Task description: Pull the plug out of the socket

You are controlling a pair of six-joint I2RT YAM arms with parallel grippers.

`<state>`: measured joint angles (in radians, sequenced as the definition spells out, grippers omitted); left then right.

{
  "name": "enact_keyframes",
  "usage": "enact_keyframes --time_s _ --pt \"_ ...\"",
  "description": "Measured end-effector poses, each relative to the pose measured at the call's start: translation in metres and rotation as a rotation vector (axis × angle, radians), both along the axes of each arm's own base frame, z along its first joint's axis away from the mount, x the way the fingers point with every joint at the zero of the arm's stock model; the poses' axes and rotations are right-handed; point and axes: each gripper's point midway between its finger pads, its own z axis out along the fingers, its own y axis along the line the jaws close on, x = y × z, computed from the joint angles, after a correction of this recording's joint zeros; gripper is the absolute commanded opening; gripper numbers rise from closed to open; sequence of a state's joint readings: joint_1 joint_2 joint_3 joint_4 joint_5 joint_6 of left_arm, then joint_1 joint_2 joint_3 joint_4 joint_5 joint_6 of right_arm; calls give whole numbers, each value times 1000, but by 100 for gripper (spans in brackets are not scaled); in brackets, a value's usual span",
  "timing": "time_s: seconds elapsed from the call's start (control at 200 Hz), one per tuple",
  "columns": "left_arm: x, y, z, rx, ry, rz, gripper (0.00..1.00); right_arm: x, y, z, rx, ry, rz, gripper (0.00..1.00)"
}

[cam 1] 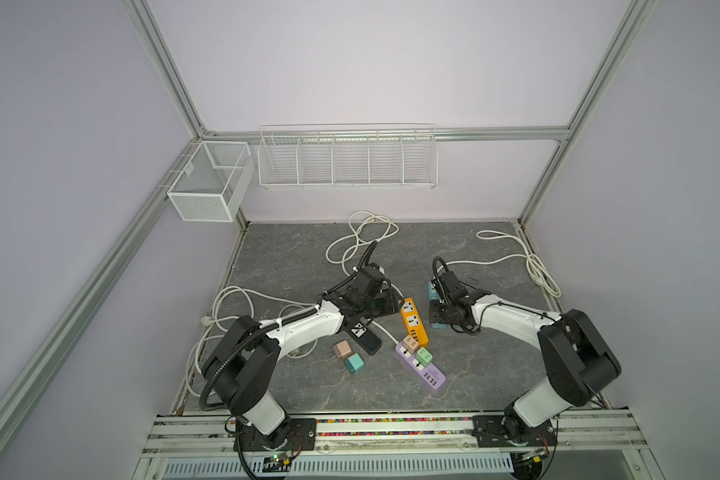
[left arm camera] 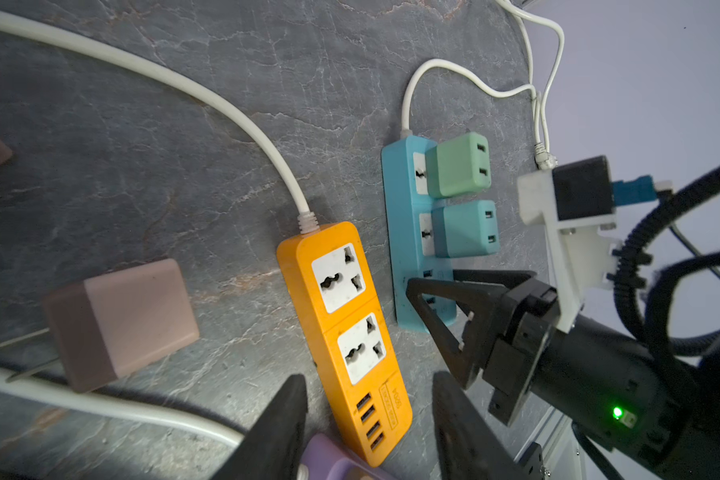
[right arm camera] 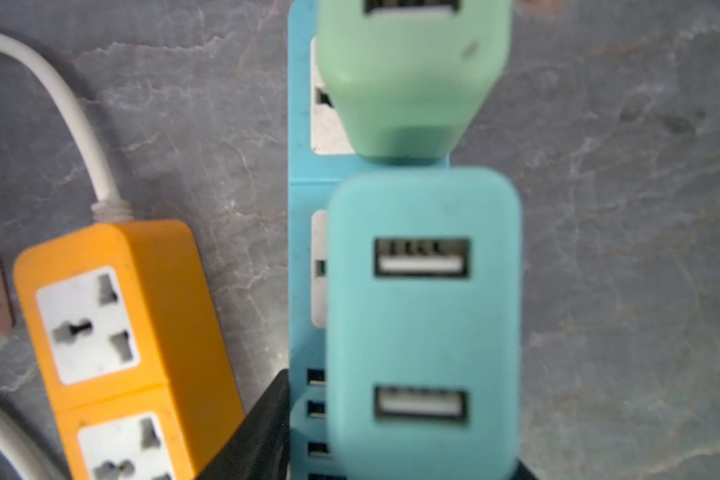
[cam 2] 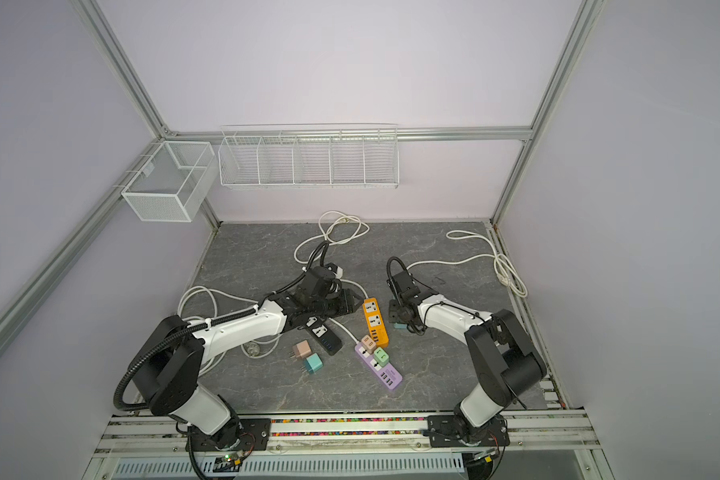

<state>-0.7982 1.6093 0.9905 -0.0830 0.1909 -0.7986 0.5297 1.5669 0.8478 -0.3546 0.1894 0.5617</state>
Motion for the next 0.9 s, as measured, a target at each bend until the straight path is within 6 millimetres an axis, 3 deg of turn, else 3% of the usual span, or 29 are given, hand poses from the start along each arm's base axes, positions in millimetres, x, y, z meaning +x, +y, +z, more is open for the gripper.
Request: enact_keyframes --time_s 0.235,0.46,0.9 --pt "-9 -11 3 -15 -7 -35 51 -28 -13 -1 6 30 -31 48" --pt "-15 -19 9 -33 -15 -60 51 -48 -7 -3 -7 47 -24 50" --pt "-14 -21 11 -39 -20 -62 51 -57 -9 4 -33 39 -29 80"
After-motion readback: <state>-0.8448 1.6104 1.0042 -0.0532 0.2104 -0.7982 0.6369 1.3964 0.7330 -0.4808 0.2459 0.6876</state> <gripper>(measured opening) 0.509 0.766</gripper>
